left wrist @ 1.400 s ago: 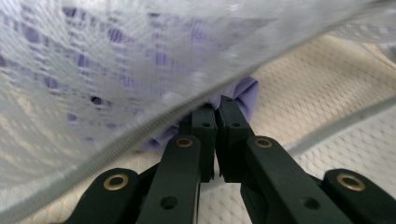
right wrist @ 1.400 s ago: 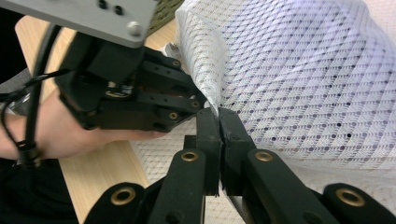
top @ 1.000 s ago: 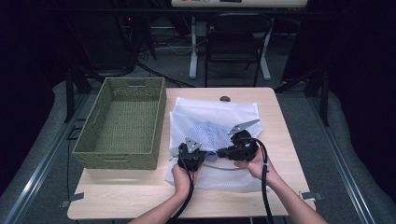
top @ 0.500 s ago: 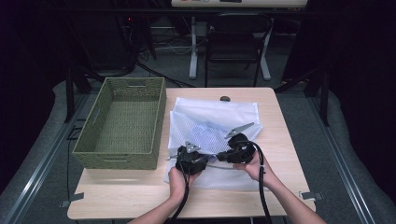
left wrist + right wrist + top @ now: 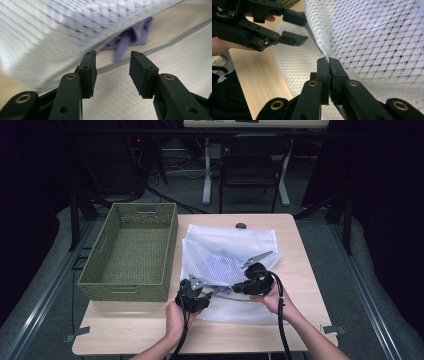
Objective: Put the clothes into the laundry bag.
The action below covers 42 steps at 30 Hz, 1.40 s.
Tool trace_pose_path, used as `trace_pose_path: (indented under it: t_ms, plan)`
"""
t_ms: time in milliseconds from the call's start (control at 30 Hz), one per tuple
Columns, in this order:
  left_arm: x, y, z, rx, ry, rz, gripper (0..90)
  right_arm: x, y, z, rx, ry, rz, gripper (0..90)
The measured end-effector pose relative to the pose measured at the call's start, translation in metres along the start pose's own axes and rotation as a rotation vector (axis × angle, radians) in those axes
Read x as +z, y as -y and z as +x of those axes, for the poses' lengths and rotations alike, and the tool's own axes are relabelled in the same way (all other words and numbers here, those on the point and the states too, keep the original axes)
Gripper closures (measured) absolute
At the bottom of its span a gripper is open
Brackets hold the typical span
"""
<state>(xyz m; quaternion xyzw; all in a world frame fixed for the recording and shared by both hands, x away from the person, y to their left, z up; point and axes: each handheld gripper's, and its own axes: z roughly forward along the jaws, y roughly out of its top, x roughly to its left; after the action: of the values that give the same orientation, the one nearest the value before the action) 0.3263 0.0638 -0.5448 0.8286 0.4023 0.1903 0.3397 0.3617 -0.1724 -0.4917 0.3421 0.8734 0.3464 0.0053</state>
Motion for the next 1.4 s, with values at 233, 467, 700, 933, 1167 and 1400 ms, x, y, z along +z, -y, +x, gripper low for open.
trace_pose_path:
  t_ms: [233, 467, 700, 933, 1167, 1400]
  plan:
    - [0.009, -0.006, -0.002, 0.062, -0.063, 0.002, 52.7, -0.005, -0.002, 0.001, 0.0, -0.017, -0.016, 88.0]
    - [0.022, -0.004, 0.005, 0.058, -0.052, 0.034, 67.8, -0.003, -0.001, -0.002, 0.008, -0.03, -0.011, 88.1]
    - [0.026, -0.002, 0.009, 0.053, -0.013, 0.042, 88.9, 0.006, 0.001, -0.001, -0.008, -0.022, 0.022, 88.0]
    - [0.01, -0.002, 0.016, 0.045, 0.055, 0.07, 89.3, 0.012, 0.006, -0.007, -0.033, 0.027, 0.063, 86.2]
    - [0.0, 0.0, 0.016, 0.065, 0.123, 0.136, 89.4, 0.017, 0.011, -0.012, -0.053, 0.048, 0.131, 78.2]
    - [0.001, 0.011, 0.015, 0.098, 0.166, 0.212, 89.4, 0.027, 0.021, -0.026, -0.04, 0.063, 0.202, 60.2]
